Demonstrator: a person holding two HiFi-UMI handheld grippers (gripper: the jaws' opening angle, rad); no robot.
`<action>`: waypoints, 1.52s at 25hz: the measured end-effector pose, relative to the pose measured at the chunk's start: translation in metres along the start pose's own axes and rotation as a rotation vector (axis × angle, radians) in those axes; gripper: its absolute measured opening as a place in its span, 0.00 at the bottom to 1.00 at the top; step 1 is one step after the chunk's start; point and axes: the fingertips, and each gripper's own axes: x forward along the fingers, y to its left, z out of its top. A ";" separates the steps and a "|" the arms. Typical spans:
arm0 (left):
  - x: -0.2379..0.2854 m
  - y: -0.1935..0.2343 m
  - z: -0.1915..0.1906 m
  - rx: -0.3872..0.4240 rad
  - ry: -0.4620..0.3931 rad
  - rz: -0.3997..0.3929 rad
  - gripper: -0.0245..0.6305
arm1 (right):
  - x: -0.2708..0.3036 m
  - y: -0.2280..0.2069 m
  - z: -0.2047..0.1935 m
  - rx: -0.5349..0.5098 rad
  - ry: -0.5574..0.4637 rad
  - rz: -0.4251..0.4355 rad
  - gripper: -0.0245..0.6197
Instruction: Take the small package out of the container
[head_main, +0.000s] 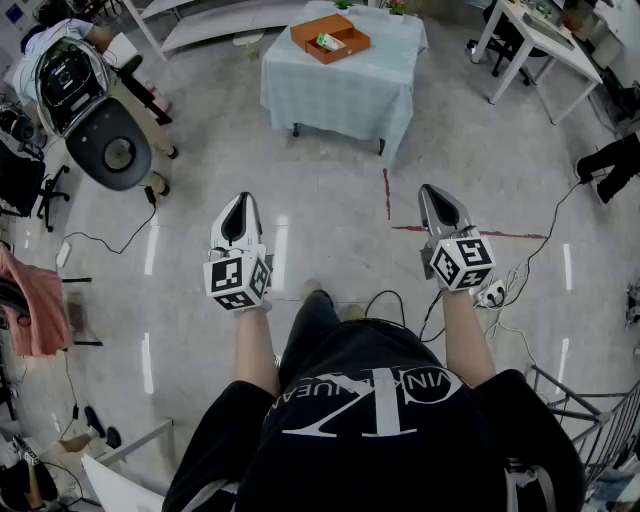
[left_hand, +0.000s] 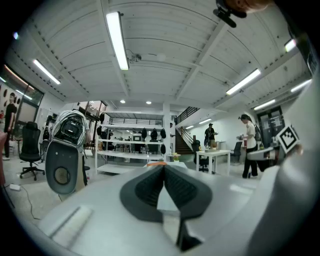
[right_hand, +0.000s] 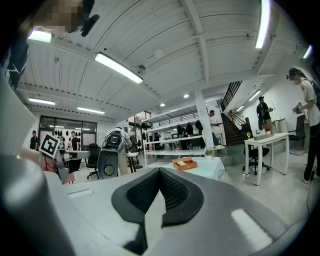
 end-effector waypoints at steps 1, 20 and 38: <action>0.000 0.000 -0.002 -0.005 -0.001 0.000 0.04 | 0.001 -0.001 -0.001 0.001 -0.002 0.002 0.04; -0.023 -0.003 -0.016 -0.030 0.007 0.001 0.04 | -0.016 0.005 -0.022 0.016 0.017 0.010 0.04; 0.086 0.002 -0.016 -0.038 0.047 -0.027 0.04 | 0.064 -0.048 -0.023 0.086 0.023 0.010 0.22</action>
